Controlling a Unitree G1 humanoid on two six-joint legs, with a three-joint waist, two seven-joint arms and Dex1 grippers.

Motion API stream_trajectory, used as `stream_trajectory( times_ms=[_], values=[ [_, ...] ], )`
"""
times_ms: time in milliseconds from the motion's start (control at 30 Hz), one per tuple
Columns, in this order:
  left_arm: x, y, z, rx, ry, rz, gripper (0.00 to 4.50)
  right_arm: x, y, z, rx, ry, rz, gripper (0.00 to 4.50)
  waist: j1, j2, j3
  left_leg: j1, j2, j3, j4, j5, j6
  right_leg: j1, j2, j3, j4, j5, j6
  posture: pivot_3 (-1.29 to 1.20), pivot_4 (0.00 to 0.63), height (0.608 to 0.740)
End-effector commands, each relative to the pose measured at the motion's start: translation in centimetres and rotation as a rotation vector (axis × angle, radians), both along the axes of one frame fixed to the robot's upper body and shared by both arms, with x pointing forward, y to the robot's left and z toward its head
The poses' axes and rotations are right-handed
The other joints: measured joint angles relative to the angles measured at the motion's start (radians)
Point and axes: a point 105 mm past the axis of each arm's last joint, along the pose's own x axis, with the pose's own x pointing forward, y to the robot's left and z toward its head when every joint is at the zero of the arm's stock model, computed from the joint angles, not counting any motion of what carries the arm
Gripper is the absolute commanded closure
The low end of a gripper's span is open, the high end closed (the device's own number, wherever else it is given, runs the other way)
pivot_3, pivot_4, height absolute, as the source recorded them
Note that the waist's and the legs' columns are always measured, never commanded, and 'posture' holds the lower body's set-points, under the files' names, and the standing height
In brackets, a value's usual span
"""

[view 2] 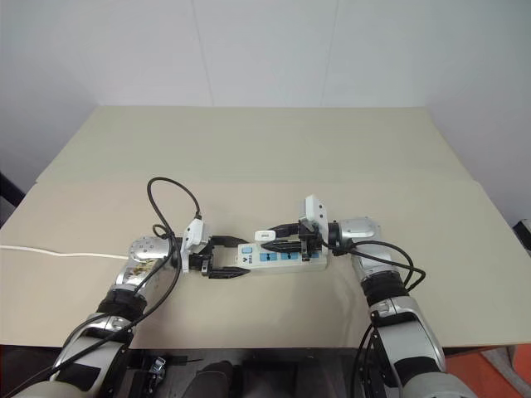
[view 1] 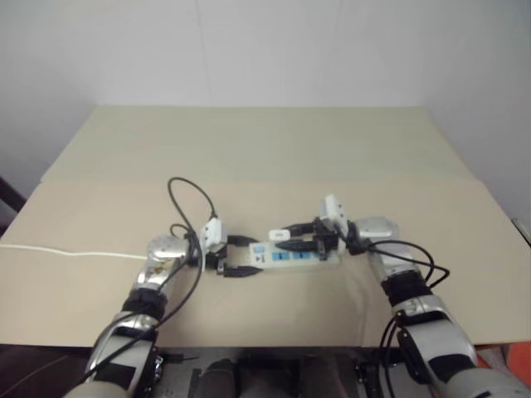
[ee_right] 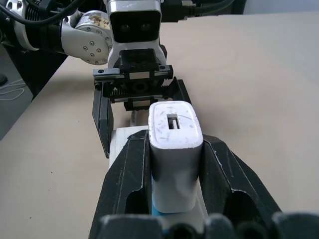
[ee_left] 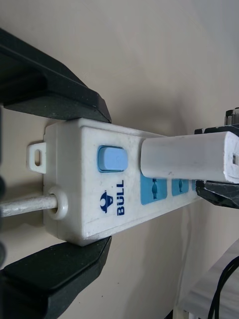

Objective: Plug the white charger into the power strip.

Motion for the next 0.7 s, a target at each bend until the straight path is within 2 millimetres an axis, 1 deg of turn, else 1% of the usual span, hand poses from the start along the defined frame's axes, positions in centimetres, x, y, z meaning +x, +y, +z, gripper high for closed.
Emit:
stream_trajectory(
  times_ms=[33,100,233,367,500,633,700],
  values=[
    [-0.1,-0.4,0.6,-0.020,-0.027,-0.018,1.28,-0.9,0.2,-3.6,-0.124,0.092,0.014,3.38,0.000,0.000,0.000,0.000,0.000,0.000,0.000,0.000,0.000,0.000,0.000,0.000,0.000,0.000,0.000,0.00,0.150,0.740],
    [-0.1,-0.4,0.6,-0.021,-0.026,-0.017,1.28,-1.0,0.2,-3.6,-0.122,0.089,0.014,3.38,-0.001,0.000,0.000,0.000,0.000,0.000,0.000,0.000,0.000,0.000,0.000,0.000,0.000,0.000,0.000,0.00,0.150,0.740],
    [-0.2,-0.4,0.5,-0.021,-0.026,-0.016,1.28,-1.1,0.0,-4.1,-0.137,0.139,0.002,3.38,-0.002,0.000,0.000,0.001,0.000,0.000,0.000,0.000,0.000,0.001,0.000,0.000,0.000,0.000,0.000,0.00,0.150,0.740],
    [-0.2,-0.4,0.5,-0.021,-0.026,-0.014,1.28,-1.4,-0.2,-4.6,-0.099,0.114,-0.016,3.38,-0.002,0.000,-0.001,0.001,0.000,0.000,0.000,0.000,0.000,0.001,0.000,0.000,0.000,0.000,0.000,0.00,0.150,0.740],
    [-0.2,-0.4,0.4,-0.015,-0.029,-0.017,1.28,-1.7,-0.5,-5.3,-0.111,0.112,-0.020,3.38,-0.003,0.000,-0.002,0.001,0.000,0.000,0.000,0.000,0.000,0.001,0.000,0.000,0.000,0.000,0.000,0.00,0.150,0.740],
    [-0.2,-0.4,0.4,-0.013,-0.029,-0.019,1.28,-1.6,-0.6,-5.5,-0.118,0.138,-0.027,3.38,-0.003,0.000,-0.002,0.001,0.000,0.000,0.000,0.000,0.000,0.001,0.000,0.000,0.000,0.000,0.000,0.00,0.150,0.740],
    [-0.2,-0.4,0.4,-0.012,-0.029,-0.020,1.28,-1.6,-0.6,-5.6,-0.123,0.125,-0.029,3.38,-0.003,0.000,-0.002,0.001,0.000,0.000,0.000,0.000,0.000,0.002,0.000,0.000,0.000,0.000,0.000,0.00,0.150,0.740]
  ],
)
